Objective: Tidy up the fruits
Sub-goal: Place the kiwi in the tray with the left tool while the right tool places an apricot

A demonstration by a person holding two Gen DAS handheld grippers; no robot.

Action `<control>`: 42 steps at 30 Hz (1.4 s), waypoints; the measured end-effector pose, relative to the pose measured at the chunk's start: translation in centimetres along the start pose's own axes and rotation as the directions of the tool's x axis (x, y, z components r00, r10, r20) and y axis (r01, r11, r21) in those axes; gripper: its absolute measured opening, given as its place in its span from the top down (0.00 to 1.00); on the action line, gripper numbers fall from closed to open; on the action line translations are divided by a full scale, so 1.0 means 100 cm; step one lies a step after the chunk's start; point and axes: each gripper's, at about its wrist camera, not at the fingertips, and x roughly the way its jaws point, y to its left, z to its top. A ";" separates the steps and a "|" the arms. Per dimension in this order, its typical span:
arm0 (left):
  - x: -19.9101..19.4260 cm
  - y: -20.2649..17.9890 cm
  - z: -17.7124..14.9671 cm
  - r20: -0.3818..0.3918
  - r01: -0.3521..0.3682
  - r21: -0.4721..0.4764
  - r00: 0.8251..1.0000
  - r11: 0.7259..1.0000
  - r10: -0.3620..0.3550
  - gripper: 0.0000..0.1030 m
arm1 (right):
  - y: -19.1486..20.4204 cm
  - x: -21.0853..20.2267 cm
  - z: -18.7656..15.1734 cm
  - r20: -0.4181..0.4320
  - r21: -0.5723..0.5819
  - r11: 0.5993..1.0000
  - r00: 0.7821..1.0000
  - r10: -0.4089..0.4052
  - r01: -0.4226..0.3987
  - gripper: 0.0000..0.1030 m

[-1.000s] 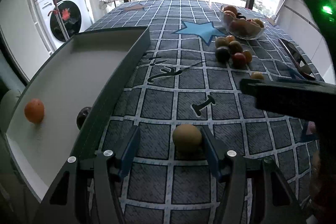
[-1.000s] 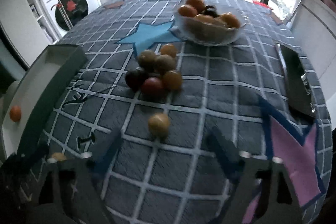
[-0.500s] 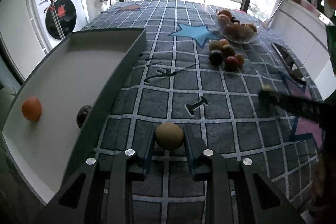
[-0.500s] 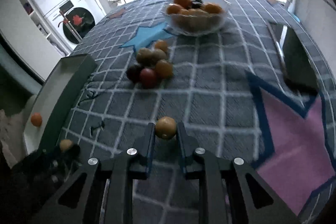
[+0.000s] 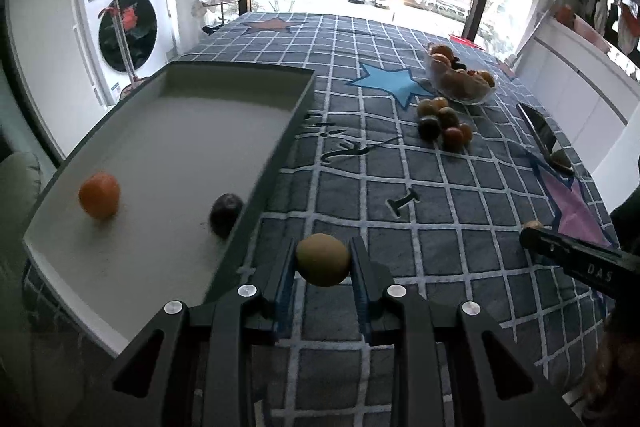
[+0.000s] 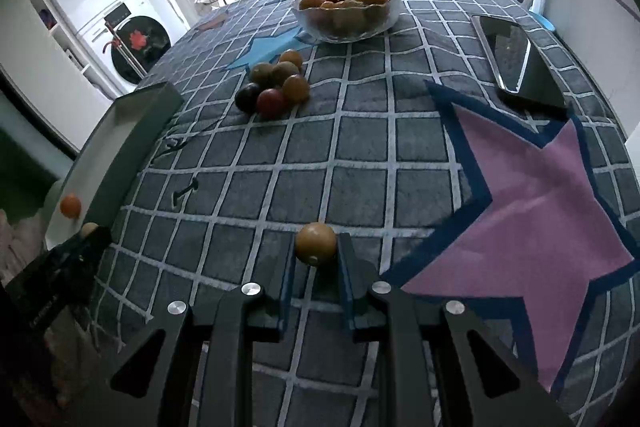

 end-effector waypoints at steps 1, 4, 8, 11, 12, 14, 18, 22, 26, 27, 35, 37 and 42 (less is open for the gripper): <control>-0.002 0.002 -0.001 0.003 0.000 -0.003 1.000 1.000 0.000 0.72 | 0.002 0.000 -0.001 -0.002 -0.003 1.000 1.000 0.000 0.000 0.78; -0.006 0.007 -0.001 0.014 -0.003 -0.008 1.000 1.000 0.003 0.72 | 0.008 -0.002 -0.001 -0.003 -0.018 1.000 1.000 -0.004 0.004 0.78; -0.012 0.021 0.003 0.035 -0.011 -0.019 0.999 1.000 0.012 0.72 | 0.023 -0.007 0.003 0.004 -0.047 0.999 1.000 0.005 -0.004 0.78; -0.019 0.040 0.011 0.059 -0.027 -0.036 0.998 0.999 0.029 0.72 | 0.040 -0.012 0.012 0.012 -0.074 0.997 1.000 0.023 -0.022 0.78; -0.022 0.050 0.014 0.069 -0.039 -0.043 0.997 0.998 0.042 0.72 | 0.048 -0.013 0.015 0.014 -0.086 0.996 0.999 0.034 -0.033 0.78; -0.025 0.067 0.019 0.080 -0.061 -0.058 0.995 0.996 0.066 0.72 | 0.064 -0.012 0.022 0.013 -0.108 0.993 0.998 0.056 -0.054 0.78; -0.027 0.100 0.028 0.087 -0.105 -0.097 0.990 0.990 0.113 0.72 | 0.107 -0.003 0.039 -0.005 -0.155 0.981 0.993 0.120 -0.119 0.78; -0.021 0.124 0.034 0.080 -0.130 -0.124 0.987 0.984 0.141 0.72 | 0.151 0.010 0.049 -0.026 -0.207 0.963 0.985 0.168 -0.170 0.78; -0.006 0.127 0.035 0.055 -0.128 -0.115 0.989 0.985 0.135 0.72 | 0.200 0.030 0.055 -0.066 -0.266 0.939 0.976 0.208 -0.218 0.78; -0.003 0.127 0.034 0.050 -0.131 -0.108 0.989 0.985 0.137 0.72 | 0.207 0.034 0.055 -0.075 -0.273 0.936 0.975 0.210 -0.223 0.78; 0.010 0.118 0.032 0.054 -0.156 -0.056 0.986 0.986 0.159 0.72 | 0.242 0.068 0.055 -0.163 -0.309 0.918 0.964 0.208 -0.250 0.75; 0.011 0.116 0.032 0.058 -0.169 -0.044 0.983 0.985 0.172 0.72 | 0.241 0.072 0.055 -0.174 -0.301 0.920 0.963 0.207 -0.252 0.53; 0.004 0.108 0.030 0.112 -0.200 -0.036 0.973 0.979 0.203 0.03 | 0.233 0.054 0.058 -0.127 -0.294 0.921 0.965 0.228 -0.256 0.21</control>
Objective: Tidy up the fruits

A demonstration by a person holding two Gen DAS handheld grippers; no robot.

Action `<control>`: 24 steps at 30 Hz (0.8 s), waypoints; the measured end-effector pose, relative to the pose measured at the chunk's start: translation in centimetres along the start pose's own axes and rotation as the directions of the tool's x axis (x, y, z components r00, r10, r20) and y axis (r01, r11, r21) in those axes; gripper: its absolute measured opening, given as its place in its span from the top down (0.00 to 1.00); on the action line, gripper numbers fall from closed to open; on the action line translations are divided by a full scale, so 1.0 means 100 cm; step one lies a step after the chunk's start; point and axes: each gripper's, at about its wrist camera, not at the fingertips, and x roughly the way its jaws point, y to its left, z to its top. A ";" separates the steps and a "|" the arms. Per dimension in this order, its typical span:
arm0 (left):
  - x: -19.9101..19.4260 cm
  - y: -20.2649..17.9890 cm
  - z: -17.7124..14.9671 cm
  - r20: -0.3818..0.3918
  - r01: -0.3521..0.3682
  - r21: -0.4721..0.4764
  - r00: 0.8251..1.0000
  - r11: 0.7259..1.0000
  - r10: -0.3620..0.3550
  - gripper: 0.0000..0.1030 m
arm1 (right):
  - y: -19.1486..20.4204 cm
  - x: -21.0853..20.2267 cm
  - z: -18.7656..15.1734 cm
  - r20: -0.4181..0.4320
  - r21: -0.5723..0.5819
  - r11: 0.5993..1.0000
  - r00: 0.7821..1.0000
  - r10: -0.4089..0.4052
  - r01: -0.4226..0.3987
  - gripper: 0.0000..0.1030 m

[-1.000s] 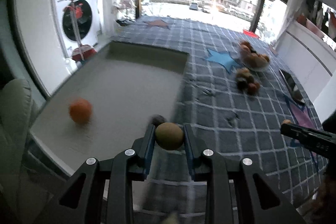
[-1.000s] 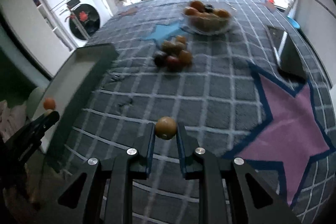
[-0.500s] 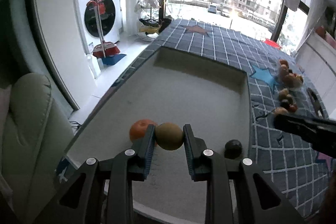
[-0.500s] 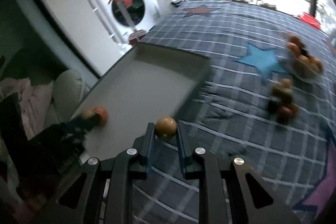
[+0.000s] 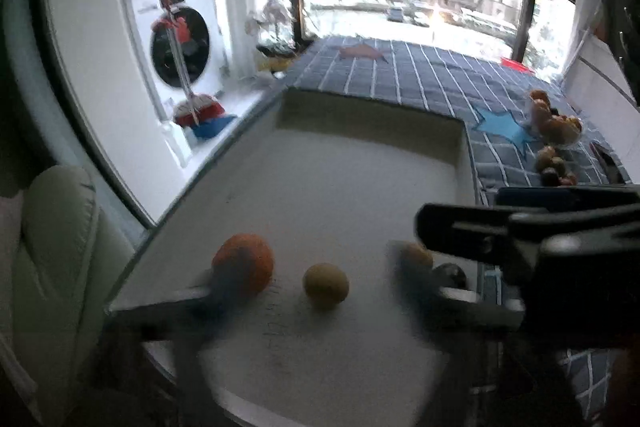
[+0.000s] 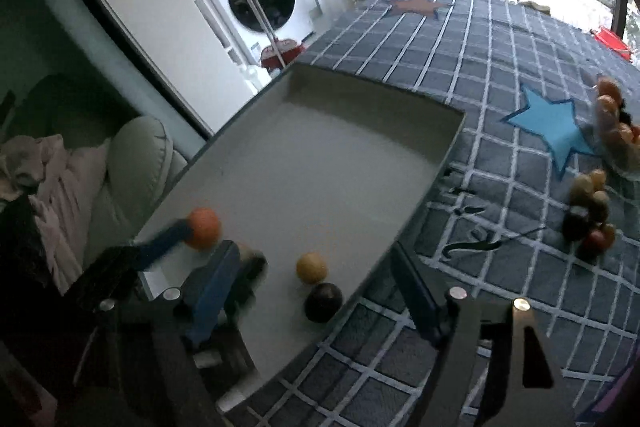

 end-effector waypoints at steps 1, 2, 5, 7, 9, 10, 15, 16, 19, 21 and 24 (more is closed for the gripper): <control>-0.004 0.000 0.000 0.024 -0.016 -0.002 1.000 1.000 0.016 0.02 | -0.003 -0.005 0.000 0.009 0.002 1.000 1.000 -0.004 0.003 0.20; -0.008 -0.003 0.000 0.045 -0.024 0.004 0.999 1.000 0.024 0.02 | -0.006 -0.008 0.001 0.015 0.006 1.000 1.000 -0.006 0.006 0.16; -0.009 -0.010 0.004 0.012 0.000 0.022 1.000 1.000 0.000 0.02 | -0.023 -0.020 -0.002 0.033 0.040 0.999 0.999 -0.026 0.025 0.06; -0.010 -0.015 0.006 0.000 0.019 0.024 1.000 1.000 -0.019 0.02 | -0.039 -0.029 -0.008 0.045 0.074 0.997 0.998 -0.040 0.037 0.00; -0.014 -0.024 0.009 -0.007 0.046 0.027 0.999 0.999 -0.046 0.02 | -0.060 -0.040 -0.016 0.060 0.117 0.992 0.997 -0.052 0.044 0.00; -0.016 -0.031 0.011 -0.009 0.065 0.031 0.998 0.997 -0.065 0.02 | -0.067 -0.043 -0.018 0.066 0.132 0.990 0.996 -0.062 0.053 0.00; -0.028 -0.073 0.015 -0.028 0.153 0.072 0.988 0.986 -0.152 0.02 | -0.124 -0.068 -0.047 0.076 0.241 0.952 0.974 -0.212 0.189 0.00; -0.027 -0.080 0.014 -0.033 0.167 0.079 0.986 0.983 -0.165 0.02 | -0.135 -0.070 -0.050 0.069 0.256 0.942 0.968 -0.242 0.217 0.00; -0.024 -0.116 0.008 -0.058 0.195 0.131 0.980 0.972 -0.189 0.02 | -0.170 -0.081 -0.073 0.042 0.304 0.894 0.932 -0.359 0.330 0.00; -0.018 -0.140 0.001 -0.067 0.191 0.171 0.981 0.967 -0.182 0.02 | -0.191 -0.089 -0.090 0.029 0.339 0.856 0.905 -0.424 0.390 0.00; -0.005 -0.167 -0.008 -0.055 0.152 0.208 0.988 0.966 -0.144 0.02 | -0.215 -0.099 -0.110 0.019 0.381 0.818 0.881 -0.473 0.431 0.00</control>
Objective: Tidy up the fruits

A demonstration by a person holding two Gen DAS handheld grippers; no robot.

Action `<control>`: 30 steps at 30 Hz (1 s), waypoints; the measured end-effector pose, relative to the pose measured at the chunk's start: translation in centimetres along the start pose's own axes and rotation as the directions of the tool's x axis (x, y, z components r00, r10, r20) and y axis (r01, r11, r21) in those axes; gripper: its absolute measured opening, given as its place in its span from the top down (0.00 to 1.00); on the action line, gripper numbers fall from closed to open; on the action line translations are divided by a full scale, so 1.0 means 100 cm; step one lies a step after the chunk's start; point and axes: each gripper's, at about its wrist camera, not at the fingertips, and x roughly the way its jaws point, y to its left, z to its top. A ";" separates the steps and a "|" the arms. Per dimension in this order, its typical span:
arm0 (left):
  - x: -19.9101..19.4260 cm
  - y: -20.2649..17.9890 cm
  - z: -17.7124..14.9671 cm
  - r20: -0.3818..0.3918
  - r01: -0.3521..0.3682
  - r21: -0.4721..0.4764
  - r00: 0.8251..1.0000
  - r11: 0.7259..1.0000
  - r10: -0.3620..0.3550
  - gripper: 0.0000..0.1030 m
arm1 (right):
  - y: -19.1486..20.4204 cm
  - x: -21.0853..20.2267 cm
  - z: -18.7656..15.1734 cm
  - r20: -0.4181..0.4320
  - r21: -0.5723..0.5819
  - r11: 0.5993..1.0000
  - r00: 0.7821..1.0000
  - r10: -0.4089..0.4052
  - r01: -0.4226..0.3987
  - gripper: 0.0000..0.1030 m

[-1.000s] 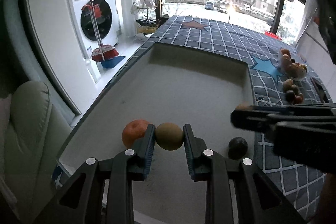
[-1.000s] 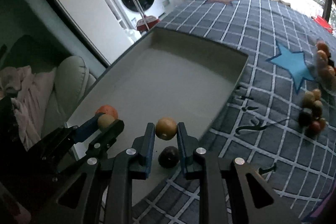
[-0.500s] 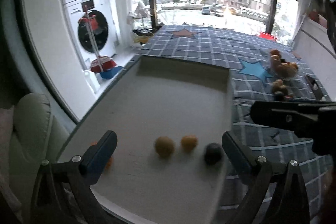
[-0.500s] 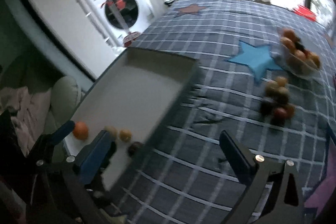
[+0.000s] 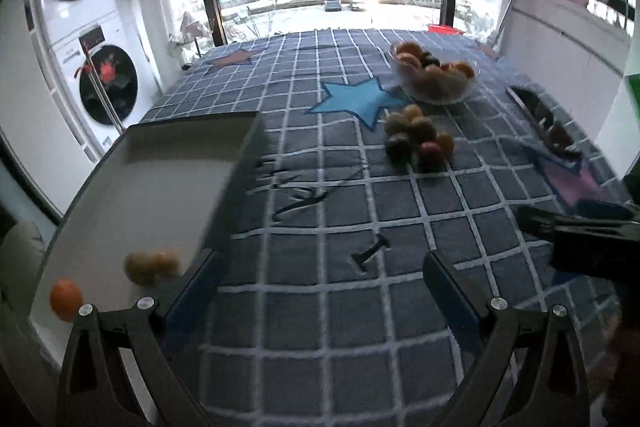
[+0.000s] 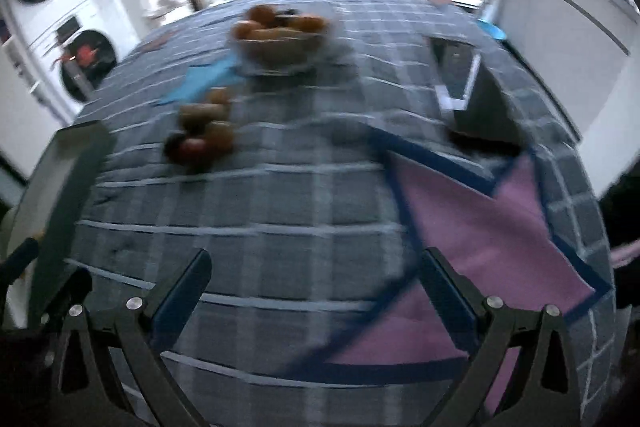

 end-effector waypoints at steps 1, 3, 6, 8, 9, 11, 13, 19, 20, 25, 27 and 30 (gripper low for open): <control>0.006 -0.005 0.000 -0.003 -0.014 0.000 1.000 1.000 0.014 0.02 | -0.008 0.002 -0.003 -0.001 0.008 1.000 1.000 -0.017 0.017 0.00; 0.018 -0.012 -0.001 -0.031 -0.011 -0.018 0.999 1.000 0.010 0.02 | -0.018 0.002 -0.007 0.020 0.006 1.000 1.000 -0.020 0.020 0.00; 0.024 -0.015 -0.004 -0.047 -0.016 -0.023 0.999 1.000 0.015 0.02 | -0.018 0.001 -0.014 0.048 -0.018 1.000 0.999 -0.021 0.022 0.00; 0.024 -0.016 -0.007 -0.041 -0.043 -0.001 0.998 0.999 0.043 0.02 | -0.014 0.003 -0.017 0.055 -0.050 0.997 0.997 -0.051 0.054 0.00; 0.026 -0.016 -0.008 -0.043 -0.045 0.003 0.998 0.999 0.045 0.02 | -0.011 0.004 -0.018 0.048 -0.063 0.995 0.996 -0.070 0.073 0.00; 0.027 -0.015 -0.007 -0.042 -0.042 -0.003 0.998 0.999 0.042 0.02 | -0.008 0.003 -0.018 0.047 -0.073 0.994 0.996 -0.082 0.085 0.00; 0.027 -0.015 -0.008 -0.043 -0.040 -0.011 0.998 0.999 0.040 0.02 | -0.009 0.003 -0.018 0.049 -0.070 0.994 0.996 -0.077 0.081 0.00; 0.029 -0.014 -0.008 -0.049 -0.031 -0.023 0.998 0.999 0.030 0.02 | -0.010 0.004 -0.018 0.049 -0.069 0.994 0.996 -0.077 0.080 0.00; 0.029 -0.014 -0.008 -0.052 -0.026 -0.029 0.998 0.999 0.024 0.02 | -0.010 0.004 -0.018 0.049 -0.070 0.994 0.996 -0.077 0.081 0.00; 0.031 -0.012 -0.008 -0.058 -0.016 -0.040 0.998 0.999 0.014 0.02 | -0.010 0.004 -0.018 0.049 -0.070 0.994 0.996 -0.077 0.080 0.00; 0.030 -0.012 -0.008 -0.056 -0.020 -0.038 0.998 0.999 0.018 0.02 | -0.010 0.004 -0.018 0.050 -0.070 0.994 0.996 -0.077 0.080 0.00; 0.030 -0.013 -0.008 -0.052 -0.030 -0.032 0.998 0.999 0.028 0.02 | -0.010 0.004 -0.019 0.050 -0.069 0.994 0.996 -0.077 0.080 0.00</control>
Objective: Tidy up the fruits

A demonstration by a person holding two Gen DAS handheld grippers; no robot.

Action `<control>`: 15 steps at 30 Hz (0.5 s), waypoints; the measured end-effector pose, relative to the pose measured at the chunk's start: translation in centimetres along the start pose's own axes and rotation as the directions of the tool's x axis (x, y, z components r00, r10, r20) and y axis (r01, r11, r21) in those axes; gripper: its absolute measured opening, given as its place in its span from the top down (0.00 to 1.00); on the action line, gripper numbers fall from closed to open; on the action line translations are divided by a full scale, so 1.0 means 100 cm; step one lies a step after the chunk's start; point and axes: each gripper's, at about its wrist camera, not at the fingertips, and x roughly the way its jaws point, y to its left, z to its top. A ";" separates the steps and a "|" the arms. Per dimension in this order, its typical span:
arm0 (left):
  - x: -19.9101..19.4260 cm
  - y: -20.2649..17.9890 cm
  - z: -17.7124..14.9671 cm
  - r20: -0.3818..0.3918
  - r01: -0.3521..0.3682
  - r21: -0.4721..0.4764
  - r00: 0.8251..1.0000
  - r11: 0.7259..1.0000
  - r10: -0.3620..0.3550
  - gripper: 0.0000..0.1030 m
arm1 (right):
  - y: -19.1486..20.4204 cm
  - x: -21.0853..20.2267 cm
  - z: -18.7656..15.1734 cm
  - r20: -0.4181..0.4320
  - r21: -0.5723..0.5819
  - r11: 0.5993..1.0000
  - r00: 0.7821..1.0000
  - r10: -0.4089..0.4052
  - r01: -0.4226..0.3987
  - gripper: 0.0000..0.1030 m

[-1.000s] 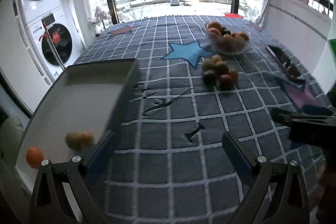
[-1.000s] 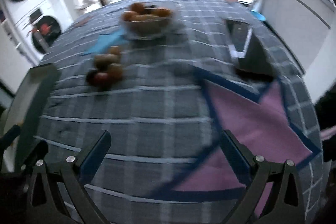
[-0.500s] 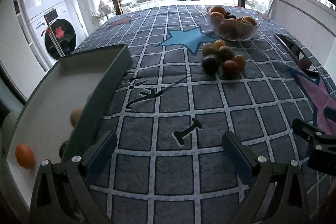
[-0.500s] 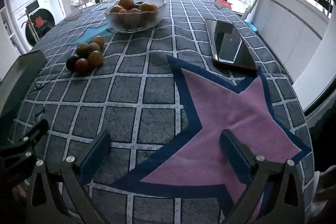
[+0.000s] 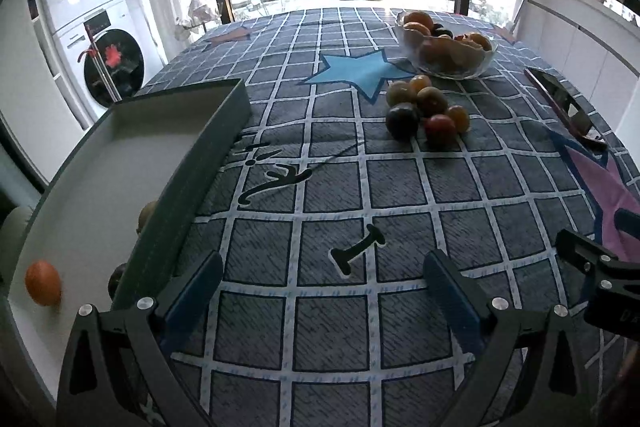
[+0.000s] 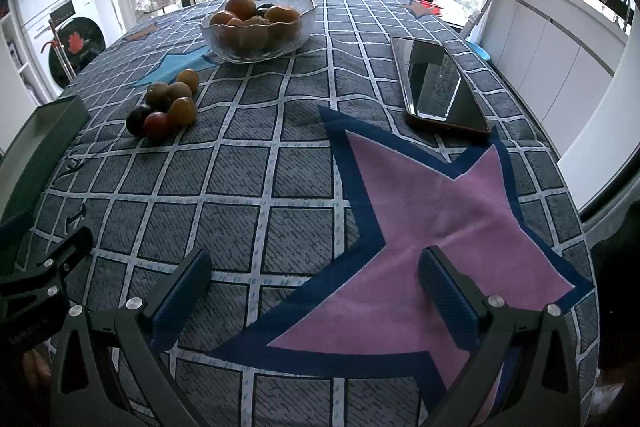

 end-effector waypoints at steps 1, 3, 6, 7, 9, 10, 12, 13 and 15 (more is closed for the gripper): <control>0.000 0.000 0.000 0.003 -0.006 0.002 1.000 1.000 0.006 0.02 | 0.000 0.000 0.000 0.000 0.000 1.000 1.000 0.000 0.000 0.00; -0.001 -0.002 -0.001 0.007 -0.016 0.009 1.000 1.000 0.016 0.02 | 0.000 0.000 0.000 0.000 -0.001 1.000 1.000 0.000 0.000 0.00; -0.002 -0.004 -0.002 0.014 -0.026 0.013 1.000 1.000 0.026 0.02 | -0.001 0.000 0.000 0.000 0.000 1.000 1.000 0.000 0.000 0.00; -0.003 -0.004 -0.002 0.016 -0.030 0.015 0.999 0.999 0.030 0.02 | 0.000 0.000 0.000 0.000 0.000 1.000 1.000 0.000 0.000 0.00; -0.004 -0.005 -0.002 0.019 -0.035 0.019 0.999 0.999 0.035 0.02 | 0.000 0.000 0.000 0.001 0.000 1.000 1.000 0.000 0.000 0.00; -0.004 -0.005 -0.002 0.021 -0.037 0.020 0.999 0.999 0.037 0.02 | 0.000 0.000 0.000 0.000 0.000 1.000 1.000 0.000 0.000 0.00; -0.004 -0.005 -0.003 0.022 -0.038 0.021 0.999 0.999 0.037 0.02 | 0.000 0.000 0.000 0.001 -0.001 1.000 1.000 0.000 0.000 0.00; -0.004 -0.005 -0.003 0.021 -0.037 0.020 0.999 0.999 0.037 0.02 | 0.000 0.000 0.000 0.001 -0.001 1.000 1.000 0.000 0.000 0.00; -0.004 -0.005 -0.003 0.021 -0.038 0.021 0.999 0.999 0.038 0.02 | -0.001 0.000 0.000 0.001 -0.001 1.000 1.000 0.000 0.000 0.00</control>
